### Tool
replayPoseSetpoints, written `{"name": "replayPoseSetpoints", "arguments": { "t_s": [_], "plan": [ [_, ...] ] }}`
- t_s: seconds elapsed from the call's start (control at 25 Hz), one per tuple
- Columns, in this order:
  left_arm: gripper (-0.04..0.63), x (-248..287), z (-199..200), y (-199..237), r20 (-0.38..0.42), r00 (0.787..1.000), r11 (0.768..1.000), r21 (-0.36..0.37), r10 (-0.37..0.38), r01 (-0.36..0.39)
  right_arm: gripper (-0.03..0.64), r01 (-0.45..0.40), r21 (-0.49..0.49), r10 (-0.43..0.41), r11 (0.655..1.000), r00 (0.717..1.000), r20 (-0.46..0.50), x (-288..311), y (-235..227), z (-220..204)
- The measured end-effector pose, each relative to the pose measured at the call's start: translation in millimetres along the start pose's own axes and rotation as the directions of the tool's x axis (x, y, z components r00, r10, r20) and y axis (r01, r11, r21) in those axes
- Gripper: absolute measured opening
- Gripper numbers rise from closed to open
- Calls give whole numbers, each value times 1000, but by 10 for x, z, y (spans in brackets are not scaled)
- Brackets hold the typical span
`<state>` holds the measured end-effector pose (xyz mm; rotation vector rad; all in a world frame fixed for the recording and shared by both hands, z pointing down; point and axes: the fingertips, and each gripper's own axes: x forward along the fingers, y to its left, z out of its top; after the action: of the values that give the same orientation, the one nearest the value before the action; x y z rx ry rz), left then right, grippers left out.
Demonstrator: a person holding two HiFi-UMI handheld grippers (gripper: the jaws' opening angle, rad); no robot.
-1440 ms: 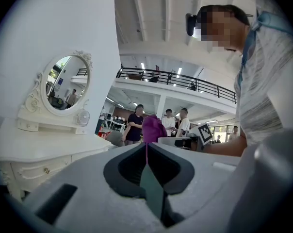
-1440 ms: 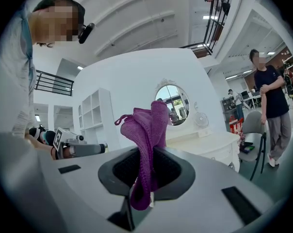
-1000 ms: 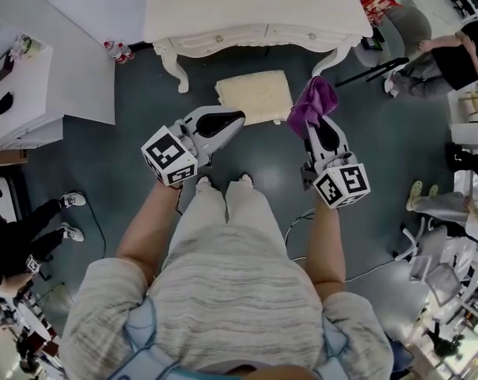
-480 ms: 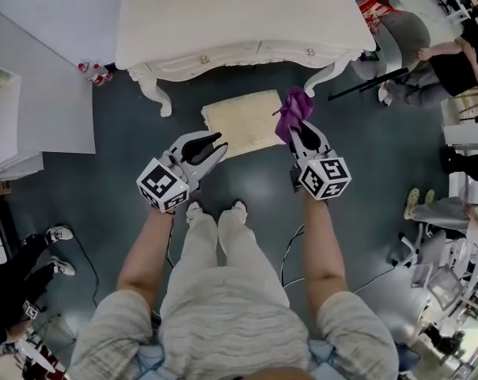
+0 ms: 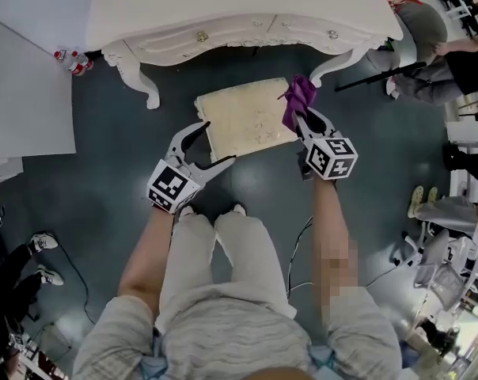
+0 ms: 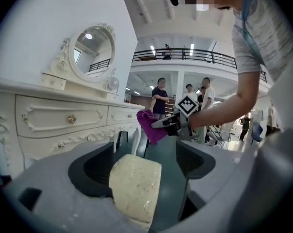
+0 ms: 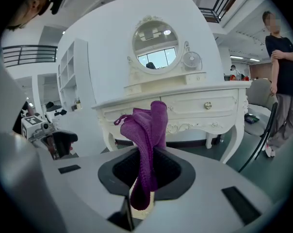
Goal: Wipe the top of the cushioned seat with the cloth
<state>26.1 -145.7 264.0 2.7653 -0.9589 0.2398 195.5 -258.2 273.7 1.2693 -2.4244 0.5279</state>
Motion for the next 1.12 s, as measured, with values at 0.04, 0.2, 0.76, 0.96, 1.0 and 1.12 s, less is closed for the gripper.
{"name": "replayPoseSetpoints", "arguments": {
  "t_s": [0.04,0.2,0.76,0.96,1.0,1.12],
  "plan": [
    [410,37,-186,37,-15,1000,1000,14,10,-10,57,17,-8,-17,1000,999,-28,100,-84,-122],
    [496,189,-827,152,-62,998,998,59,16,-12,57,66,-33,-70,997,988,-136,507,-435,-538],
    [594,680,-2164,470,-165,986,993,116,-10,29,57,152,-160,-199,975,920,-338,1351,-1214,-1257],
    [594,758,-2475,408,-140,990,988,149,-12,33,58,195,-243,-272,950,900,-340,1509,-1350,-1377],
    [594,773,-2522,394,-130,991,988,151,-13,33,58,202,-254,-281,946,901,-330,1533,-1357,-1387],
    [594,797,-2657,358,-105,994,988,150,-17,33,58,218,-271,-299,937,903,-309,1585,-1356,-1434]
  ]
}}
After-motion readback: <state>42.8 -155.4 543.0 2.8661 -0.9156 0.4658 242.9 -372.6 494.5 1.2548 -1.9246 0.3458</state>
